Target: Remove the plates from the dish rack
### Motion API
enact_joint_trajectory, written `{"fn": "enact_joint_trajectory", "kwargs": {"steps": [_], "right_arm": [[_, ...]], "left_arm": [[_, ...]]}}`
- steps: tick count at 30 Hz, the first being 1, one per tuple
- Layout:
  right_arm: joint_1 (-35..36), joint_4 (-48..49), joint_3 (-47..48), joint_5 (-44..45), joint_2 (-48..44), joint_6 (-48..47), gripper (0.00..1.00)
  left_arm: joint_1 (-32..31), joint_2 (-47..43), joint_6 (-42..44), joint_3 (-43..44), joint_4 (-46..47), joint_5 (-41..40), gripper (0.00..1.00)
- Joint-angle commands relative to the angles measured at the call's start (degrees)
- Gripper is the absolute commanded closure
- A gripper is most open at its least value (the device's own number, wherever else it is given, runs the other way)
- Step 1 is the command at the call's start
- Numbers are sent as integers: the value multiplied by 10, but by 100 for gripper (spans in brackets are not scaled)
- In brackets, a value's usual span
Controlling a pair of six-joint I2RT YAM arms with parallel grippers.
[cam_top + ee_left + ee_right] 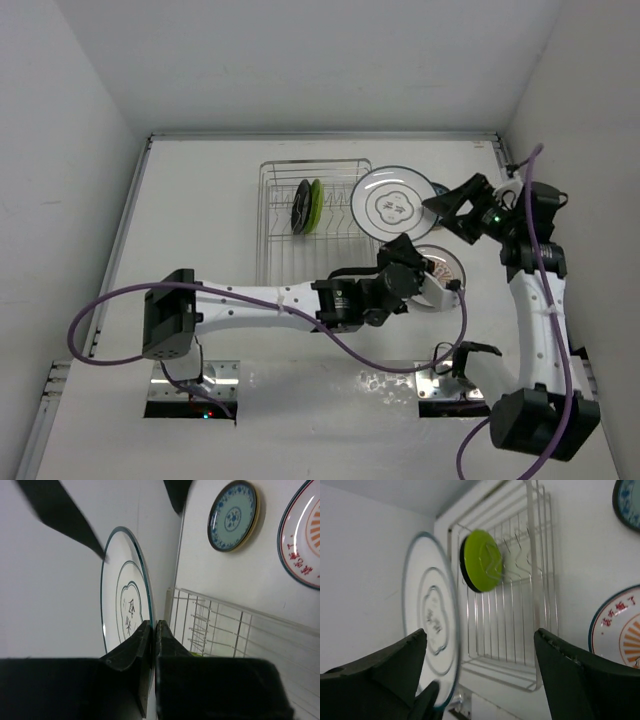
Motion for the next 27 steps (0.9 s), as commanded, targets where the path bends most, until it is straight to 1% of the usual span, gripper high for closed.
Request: {"fn": "enact_joint_trajectory", "kwargs": {"steps": [1,2,3,4,5,6,7,8,9,10,11,12,13,14,15,16,17,18,20,21,22,23,24,25,26,27], "right_arm": [[26,22,-25,-38,26,-20,17],[30,26,-26,-44,29,-23,28],[30,37,-28,-48,30,-20,33],[30,59,-44,-57,30,2,39],[30,113,-54,-75,29,20,50],[30,135,-63,-83,30,48,57],[30,155,-74,-90,33,55,71],[29,163,-76,-93,35,59,87],[27,163,-80,-85,36,55,100],[23,158,-84,-79,40,48,100],[10,141,-87,-70,42,41,100],[-2,137,-92,-56,43,27,100],[-13,132,-104,-49,44,19,100],[-44,113,-111,-45,46,9,100],[-63,106,-117,-43,46,-10,100],[-80,87,-130,-40,44,-21,100],[-106,72,-134,-36,41,-36,100],[-114,54,-137,-10,37,-72,100],[-119,8,-137,26,21,-104,100],[-119,-5,-136,47,17,-137,100],[-119,-31,-134,97,13,-152,100],[-119,-42,-134,118,9,-167,100],[-119,-48,-137,134,7,-188,100],[-118,-55,-140,161,6,-192,100],[-118,-56,-143,170,1,-196,100],[-118,-52,-155,176,-1,-200,100]], "left_arm": [[-32,14,48,47,72,-19,100],[-35,23,45,53,68,-16,100],[-38,26,41,58,65,-13,100],[-40,28,37,64,60,-4,100],[-42,31,25,70,56,1,100],[-43,35,20,72,55,6,100],[-43,37,10,73,51,13,100],[-43,41,5,72,52,13,97],[-43,43,-2,72,51,12,89],[-43,44,-22,73,48,2,76],[-43,45,-37,70,48,-6,49],[-43,43,-57,69,49,-15,41],[-43,39,-101,66,44,-27,26],[-43,27,-123,61,44,-34,1],[-43,19,-148,46,44,-44,0],[-43,9,-203,39,25,-51,0],[-43,-15,-230,30,14,-54,0],[-43,-30,-280,1,9,-72,0],[-43,-76,-328,-30,-1,-92,0],[-43,-90,-383,-49,-28,-112,0],[-42,-105,-412,-57,-53,-123,0],[-40,-131,-439,-62,-68,-135,0],[-36,-143,-498,-64,-106,-150,0],[-31,-154,-531,-62,-128,-153,0],[-13,-172,-564,-57,-152,-154,0],[1,-182,-645,-37,-212,-154,0]]}}
